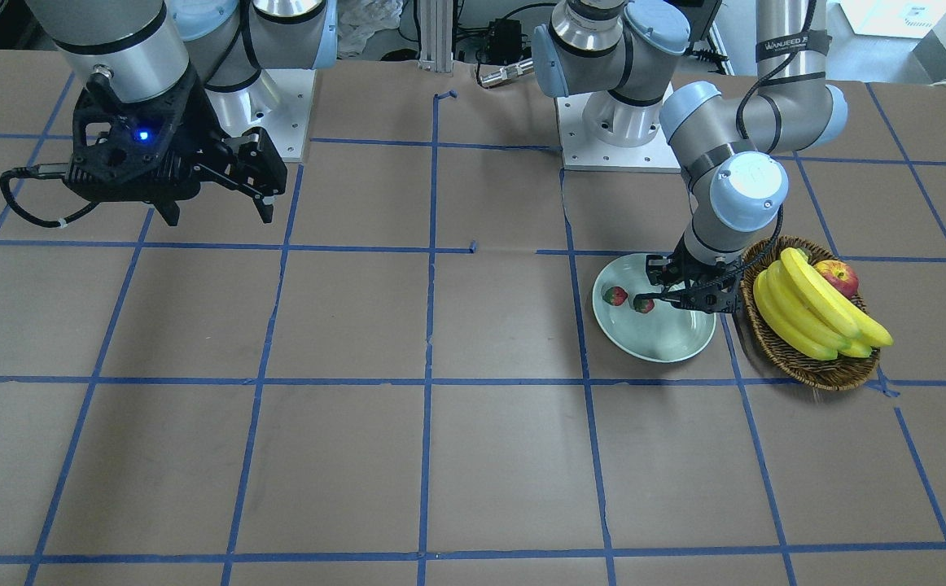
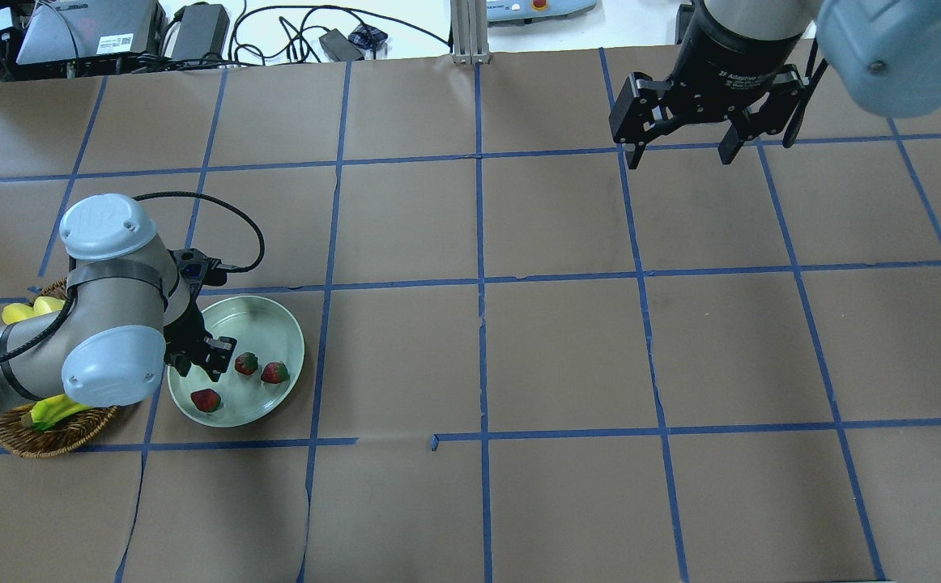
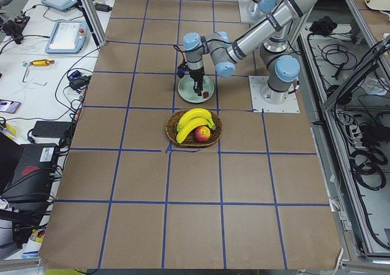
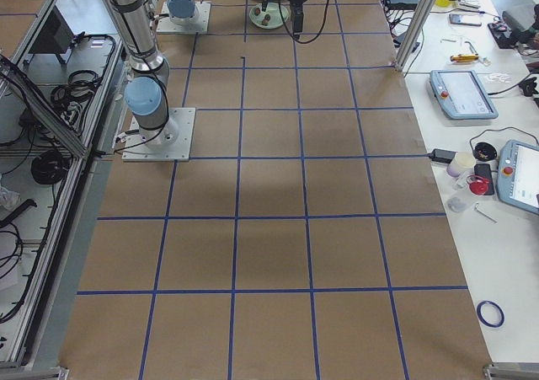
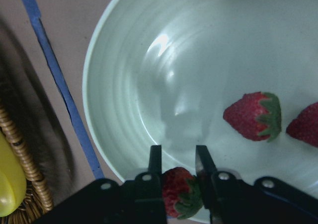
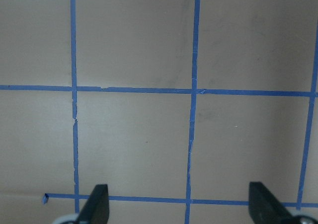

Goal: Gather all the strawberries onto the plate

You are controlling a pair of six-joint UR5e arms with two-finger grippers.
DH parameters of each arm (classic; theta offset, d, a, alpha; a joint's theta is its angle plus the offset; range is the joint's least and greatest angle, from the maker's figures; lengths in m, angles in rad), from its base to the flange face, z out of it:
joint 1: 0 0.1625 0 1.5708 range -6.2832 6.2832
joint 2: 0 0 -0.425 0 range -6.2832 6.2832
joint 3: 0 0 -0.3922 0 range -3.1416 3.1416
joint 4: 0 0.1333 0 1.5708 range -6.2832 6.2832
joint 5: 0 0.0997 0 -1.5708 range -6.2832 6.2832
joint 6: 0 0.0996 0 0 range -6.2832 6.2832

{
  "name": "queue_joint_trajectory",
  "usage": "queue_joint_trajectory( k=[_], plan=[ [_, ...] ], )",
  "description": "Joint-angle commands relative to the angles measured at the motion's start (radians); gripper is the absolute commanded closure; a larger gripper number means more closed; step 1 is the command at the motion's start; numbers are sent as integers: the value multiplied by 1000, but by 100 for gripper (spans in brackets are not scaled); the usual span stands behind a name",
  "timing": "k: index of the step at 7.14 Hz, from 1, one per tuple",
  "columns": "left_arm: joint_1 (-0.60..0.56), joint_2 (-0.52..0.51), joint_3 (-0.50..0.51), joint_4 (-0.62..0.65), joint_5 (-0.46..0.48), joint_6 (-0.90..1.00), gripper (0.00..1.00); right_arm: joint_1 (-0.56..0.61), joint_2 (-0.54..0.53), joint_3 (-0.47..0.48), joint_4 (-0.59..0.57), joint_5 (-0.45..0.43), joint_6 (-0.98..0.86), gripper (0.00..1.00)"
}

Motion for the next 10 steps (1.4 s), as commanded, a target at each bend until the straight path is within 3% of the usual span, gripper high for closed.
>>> queue_joint_trajectory(
  k=[1,3,4,6,10],
  plan=[
    [-146,43,102,-18,-56,-153,0,1,0,2,0,2,0,0],
    [-306,84,257,-185,-64,-363,0,0,0,2,0,2,0,0],
    [-375,89,407,-335,-67,-411,0,1,0,2,0,2,0,0],
    [-399,101,633,-563,-148,-457,0,1,-2,2,0,2,0,0],
    [-274,116,669,-582,-157,-402,0,0,-2,2,-17,-14,-3,0]
  ],
)
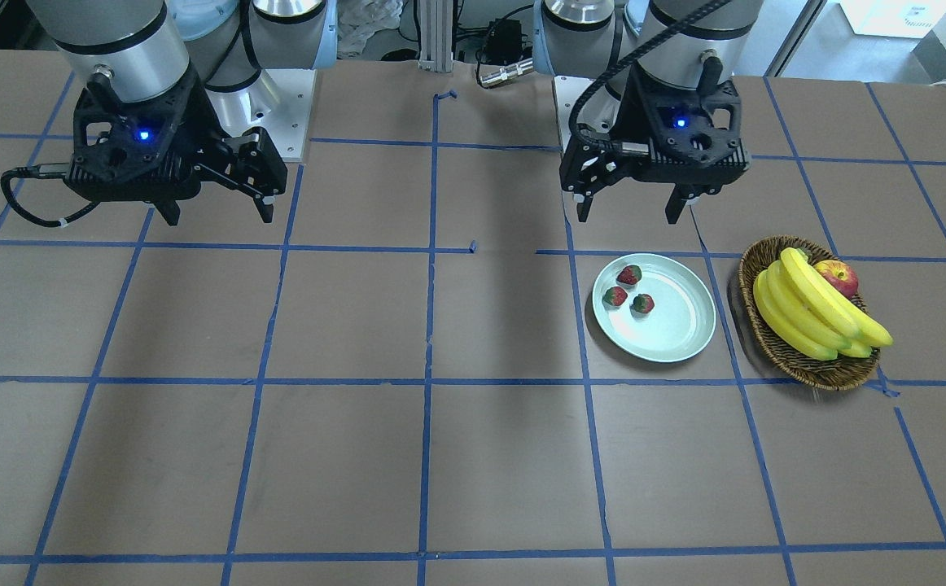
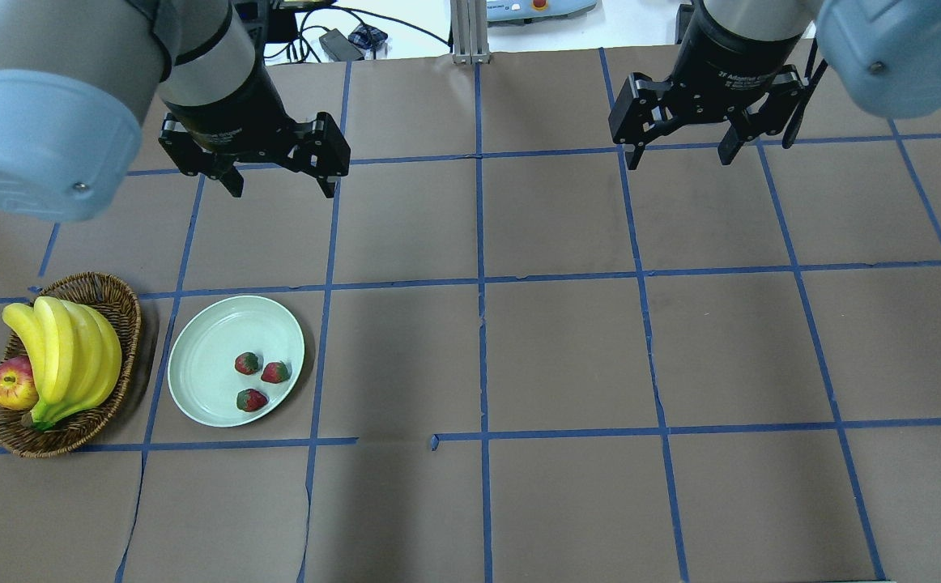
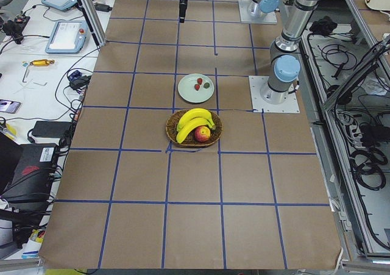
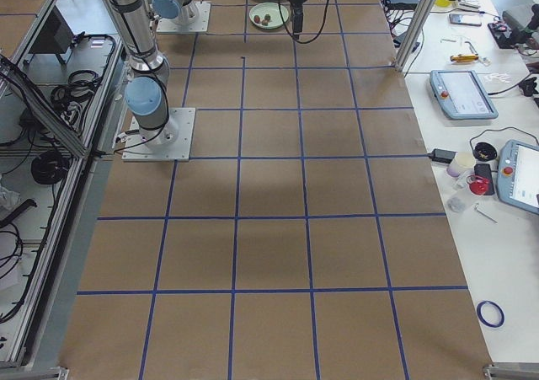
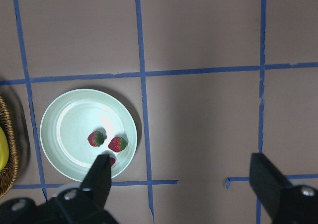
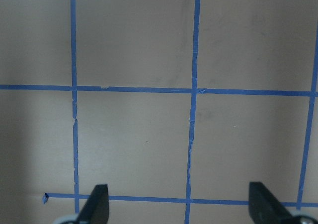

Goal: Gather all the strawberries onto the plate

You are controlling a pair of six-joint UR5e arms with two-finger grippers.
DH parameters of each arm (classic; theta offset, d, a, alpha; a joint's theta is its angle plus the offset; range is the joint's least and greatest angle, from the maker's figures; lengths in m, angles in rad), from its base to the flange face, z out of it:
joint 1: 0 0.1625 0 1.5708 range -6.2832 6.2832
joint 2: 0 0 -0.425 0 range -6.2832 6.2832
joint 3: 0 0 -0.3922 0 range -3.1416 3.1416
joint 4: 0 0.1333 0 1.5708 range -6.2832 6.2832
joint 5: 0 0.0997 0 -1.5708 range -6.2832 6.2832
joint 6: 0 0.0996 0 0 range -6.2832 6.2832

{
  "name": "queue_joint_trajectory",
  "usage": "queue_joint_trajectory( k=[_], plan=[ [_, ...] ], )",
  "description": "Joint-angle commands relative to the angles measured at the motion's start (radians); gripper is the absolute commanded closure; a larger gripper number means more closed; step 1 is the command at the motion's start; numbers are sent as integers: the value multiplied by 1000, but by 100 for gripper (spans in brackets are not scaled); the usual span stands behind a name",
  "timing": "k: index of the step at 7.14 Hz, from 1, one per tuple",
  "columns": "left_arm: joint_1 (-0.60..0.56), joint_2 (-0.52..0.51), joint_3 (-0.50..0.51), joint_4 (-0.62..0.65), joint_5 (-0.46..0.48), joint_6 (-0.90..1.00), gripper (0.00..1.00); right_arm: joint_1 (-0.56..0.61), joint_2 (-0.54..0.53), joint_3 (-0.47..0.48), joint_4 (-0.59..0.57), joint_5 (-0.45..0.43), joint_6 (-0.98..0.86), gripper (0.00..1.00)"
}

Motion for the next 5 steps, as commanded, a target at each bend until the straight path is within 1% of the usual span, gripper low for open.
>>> queue_joint_trajectory(
  k=[1,2,3,4,5],
  plan=[
    [40,6,7,4,-3,22,0,0,0,-1,-52,-9,-4,0],
    [34,6,2,7,0,22,0,0,0,-2,-94,-3,-4,0],
    [33,6,1,7,0,22,0,0,0,-11,-103,-2,-16,0],
    [32,4,-1,7,0,10,0,0,1,-10,-164,-3,-16,0],
    [30,3,-4,7,0,7,0,1,9,-17,-172,-12,-18,0]
  ],
)
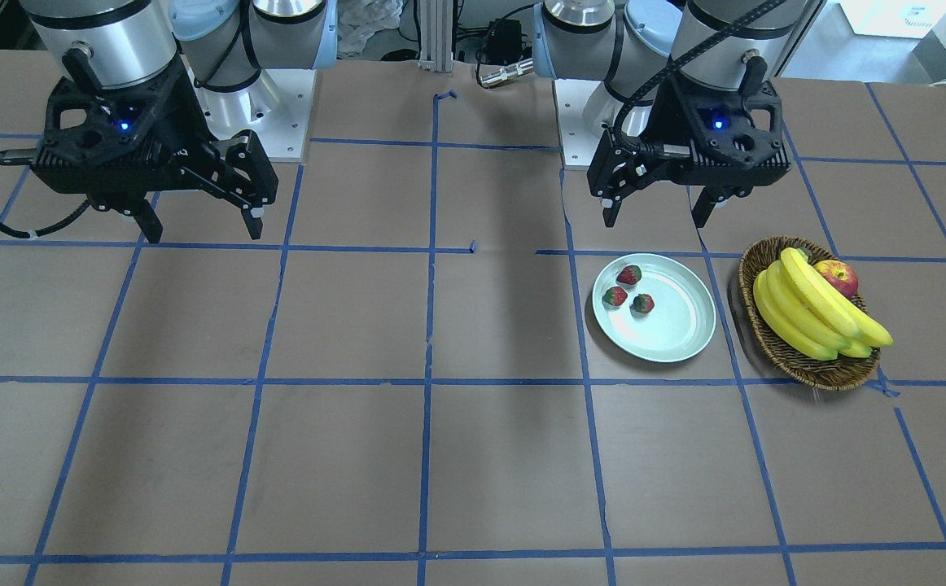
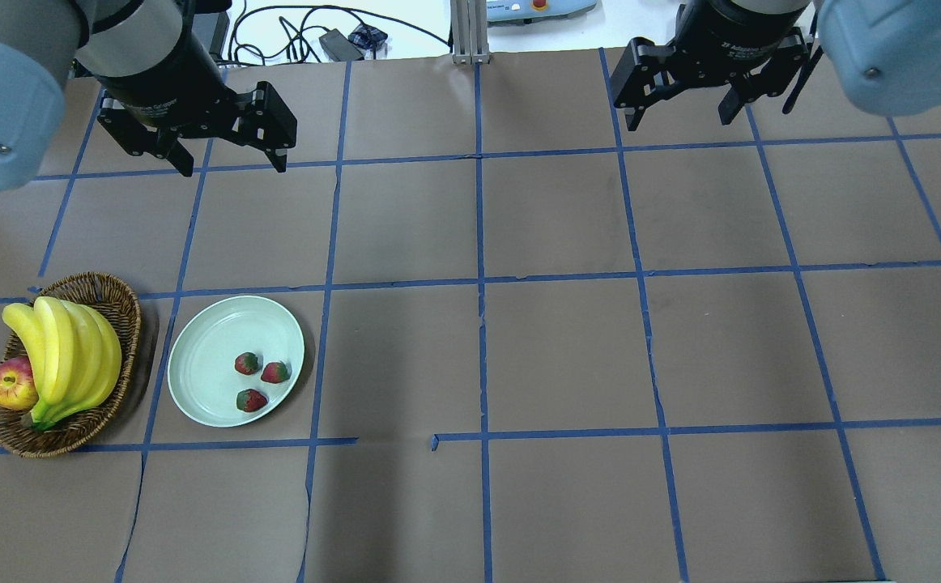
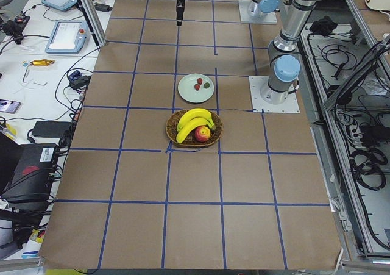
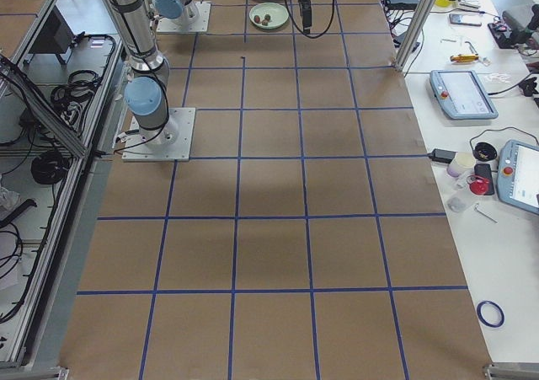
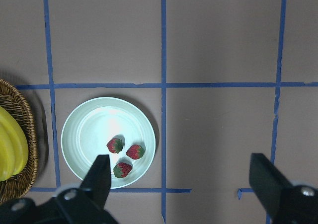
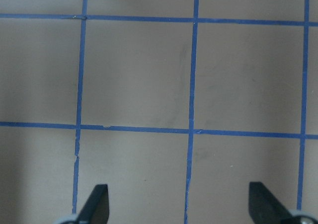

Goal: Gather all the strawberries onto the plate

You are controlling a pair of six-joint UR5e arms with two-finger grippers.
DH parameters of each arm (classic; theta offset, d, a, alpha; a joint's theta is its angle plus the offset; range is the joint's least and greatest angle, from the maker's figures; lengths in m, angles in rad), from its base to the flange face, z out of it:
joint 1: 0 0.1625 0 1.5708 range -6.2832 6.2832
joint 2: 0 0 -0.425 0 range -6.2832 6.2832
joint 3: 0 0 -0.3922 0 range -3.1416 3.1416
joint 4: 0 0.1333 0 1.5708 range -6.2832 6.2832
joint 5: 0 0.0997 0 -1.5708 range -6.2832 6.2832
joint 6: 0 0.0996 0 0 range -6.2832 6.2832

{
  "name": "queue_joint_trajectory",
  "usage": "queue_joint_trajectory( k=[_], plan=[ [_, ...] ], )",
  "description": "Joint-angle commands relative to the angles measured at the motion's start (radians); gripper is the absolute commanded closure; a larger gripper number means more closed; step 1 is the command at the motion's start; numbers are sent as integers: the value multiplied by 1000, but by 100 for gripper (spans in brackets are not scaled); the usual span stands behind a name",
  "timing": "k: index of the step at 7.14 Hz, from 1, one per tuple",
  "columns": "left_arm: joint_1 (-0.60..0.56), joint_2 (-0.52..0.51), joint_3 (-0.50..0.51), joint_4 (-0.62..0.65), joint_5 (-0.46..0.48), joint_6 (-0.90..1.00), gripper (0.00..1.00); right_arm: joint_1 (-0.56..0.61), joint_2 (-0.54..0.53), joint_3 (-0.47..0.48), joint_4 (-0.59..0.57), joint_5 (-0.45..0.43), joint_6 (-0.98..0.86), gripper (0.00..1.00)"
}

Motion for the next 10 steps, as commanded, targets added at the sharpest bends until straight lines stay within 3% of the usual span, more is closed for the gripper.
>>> queue_joint_trajectory(
  k=[1,10],
  plan=[
    [-2,-2,-6,0,0,10,0,3,2,7,-24,-7,-39,0],
    [-9,-2,-9,2,-3,9,0,21,-3,12,-11,6,-32,0]
  ],
)
